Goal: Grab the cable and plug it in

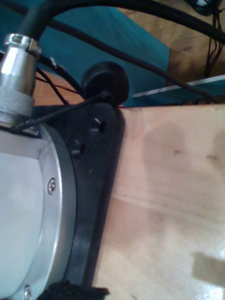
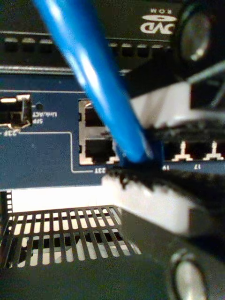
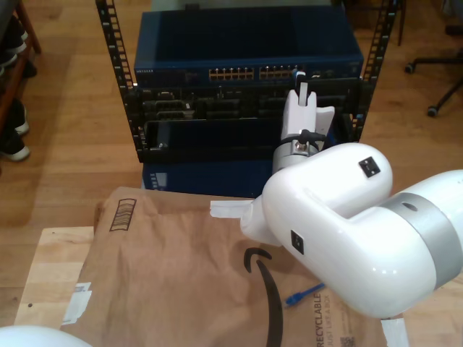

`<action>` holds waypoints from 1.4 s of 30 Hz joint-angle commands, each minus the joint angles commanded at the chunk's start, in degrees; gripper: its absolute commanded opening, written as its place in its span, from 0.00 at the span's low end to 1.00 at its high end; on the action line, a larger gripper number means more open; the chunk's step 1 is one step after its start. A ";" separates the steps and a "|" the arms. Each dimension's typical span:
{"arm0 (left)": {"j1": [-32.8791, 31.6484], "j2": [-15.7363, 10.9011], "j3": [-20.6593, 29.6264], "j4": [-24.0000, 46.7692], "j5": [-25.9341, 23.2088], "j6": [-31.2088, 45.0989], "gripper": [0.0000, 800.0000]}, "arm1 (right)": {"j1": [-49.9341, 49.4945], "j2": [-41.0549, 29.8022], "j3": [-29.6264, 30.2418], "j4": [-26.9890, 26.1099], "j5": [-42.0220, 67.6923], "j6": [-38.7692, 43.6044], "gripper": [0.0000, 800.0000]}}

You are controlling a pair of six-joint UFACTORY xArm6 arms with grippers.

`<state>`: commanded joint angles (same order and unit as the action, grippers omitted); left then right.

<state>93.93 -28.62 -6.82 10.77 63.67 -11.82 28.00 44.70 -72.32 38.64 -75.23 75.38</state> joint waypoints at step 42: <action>0.09 0.00 0.00 0.00 0.00 0.00 1.00 | -0.97 1.23 -1.93 0.09 0.00 -0.09 0.00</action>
<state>94.02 -28.62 -6.82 10.77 63.67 -11.82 27.03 45.93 -74.25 38.73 -75.23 75.30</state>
